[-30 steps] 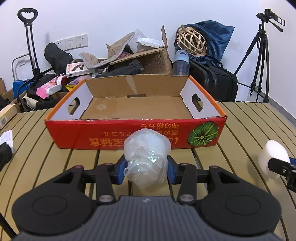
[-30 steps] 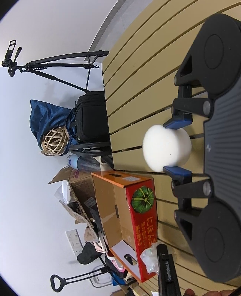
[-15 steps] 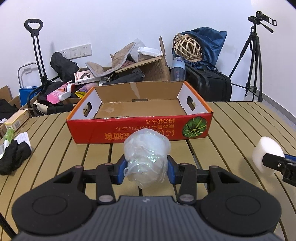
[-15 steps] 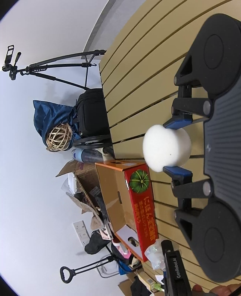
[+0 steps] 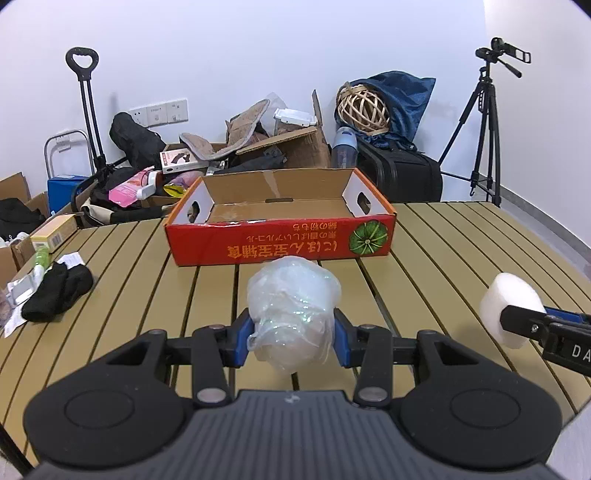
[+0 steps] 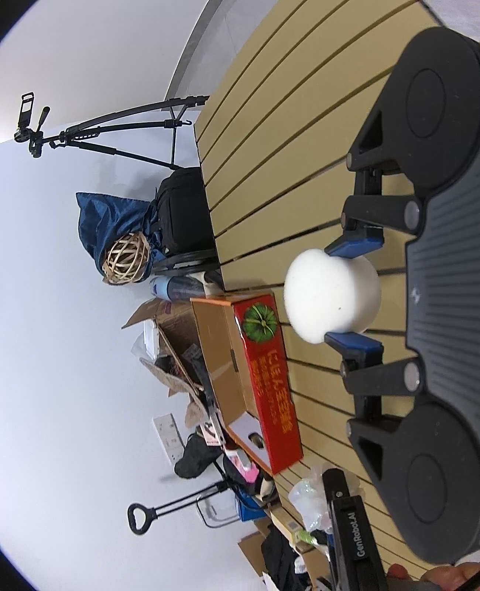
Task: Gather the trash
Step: 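Carry the plastic bag in the left gripper while the right gripper carries the foam cylinder to the bin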
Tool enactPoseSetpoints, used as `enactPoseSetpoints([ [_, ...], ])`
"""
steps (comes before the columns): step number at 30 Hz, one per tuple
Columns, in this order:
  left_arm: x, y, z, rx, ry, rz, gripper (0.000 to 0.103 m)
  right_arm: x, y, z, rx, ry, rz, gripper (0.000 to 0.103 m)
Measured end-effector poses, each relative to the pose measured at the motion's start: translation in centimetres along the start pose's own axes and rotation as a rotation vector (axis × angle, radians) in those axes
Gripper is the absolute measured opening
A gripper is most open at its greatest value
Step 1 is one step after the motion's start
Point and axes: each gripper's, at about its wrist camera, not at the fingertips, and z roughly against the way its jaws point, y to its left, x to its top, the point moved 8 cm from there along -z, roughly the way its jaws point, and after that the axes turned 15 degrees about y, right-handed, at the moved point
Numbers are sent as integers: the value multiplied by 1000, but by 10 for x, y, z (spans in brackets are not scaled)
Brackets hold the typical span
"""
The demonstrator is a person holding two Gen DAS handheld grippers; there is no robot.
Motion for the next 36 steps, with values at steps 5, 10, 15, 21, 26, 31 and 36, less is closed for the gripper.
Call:
enactPoseSetpoints([
  [5, -24, 7, 29, -8, -14, 4, 44, -25, 13, 25, 8, -9, 22, 41],
  [10, -56, 18, 55, -28, -23, 19, 44, -54, 27, 50, 25, -15, 49, 42],
  [15, -95, 28, 75, -47, -13, 35, 44, -86, 40, 65, 39, -10, 84, 42],
  [21, -136, 37, 93, -63, -17, 46, 44, -121, 52, 79, 50, 0, 120, 42],
  [26, -168, 42, 104, -93, -18, 65, 44, -151, 61, 84, 38, 32, 163, 42],
  [31, -194, 47, 111, -106, -14, 78, 44, -180, 66, 82, 41, 73, 191, 42],
  [36, -224, 51, 111, -121, 7, 92, 44, -211, 73, 78, 38, 120, 225, 42],
])
